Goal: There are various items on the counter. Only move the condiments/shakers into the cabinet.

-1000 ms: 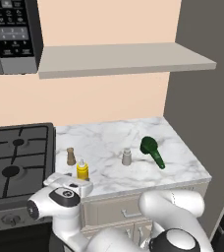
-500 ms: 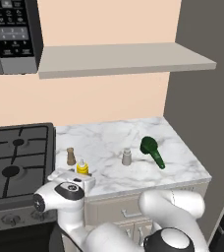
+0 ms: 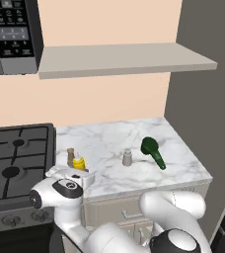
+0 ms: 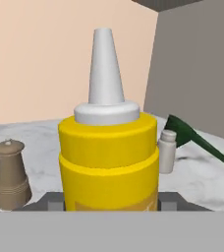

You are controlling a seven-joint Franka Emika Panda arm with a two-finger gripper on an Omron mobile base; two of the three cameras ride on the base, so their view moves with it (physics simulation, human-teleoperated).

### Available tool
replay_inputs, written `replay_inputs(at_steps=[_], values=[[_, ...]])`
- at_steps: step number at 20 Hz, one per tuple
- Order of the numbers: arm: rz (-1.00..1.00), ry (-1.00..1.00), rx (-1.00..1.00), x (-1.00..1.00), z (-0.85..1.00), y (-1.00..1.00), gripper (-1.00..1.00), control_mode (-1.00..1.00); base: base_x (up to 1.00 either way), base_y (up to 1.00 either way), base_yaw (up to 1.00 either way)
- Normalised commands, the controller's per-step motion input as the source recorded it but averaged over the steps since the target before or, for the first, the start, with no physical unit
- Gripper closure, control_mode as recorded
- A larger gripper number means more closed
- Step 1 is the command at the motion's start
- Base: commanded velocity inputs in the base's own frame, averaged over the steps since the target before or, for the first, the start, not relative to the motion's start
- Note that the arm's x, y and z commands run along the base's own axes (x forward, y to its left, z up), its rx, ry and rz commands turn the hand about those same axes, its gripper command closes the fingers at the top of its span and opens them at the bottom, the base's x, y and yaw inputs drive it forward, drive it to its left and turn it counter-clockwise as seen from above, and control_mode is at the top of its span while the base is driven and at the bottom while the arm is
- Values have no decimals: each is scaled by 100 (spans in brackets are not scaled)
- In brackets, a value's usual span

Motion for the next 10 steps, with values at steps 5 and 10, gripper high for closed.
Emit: replay_inputs(at_steps=[5,10], values=[[20,4,8,-16,100,-37,100,-100,0,0,0],[22,12,1,-1,100,-53,100,-100,0,0,0]])
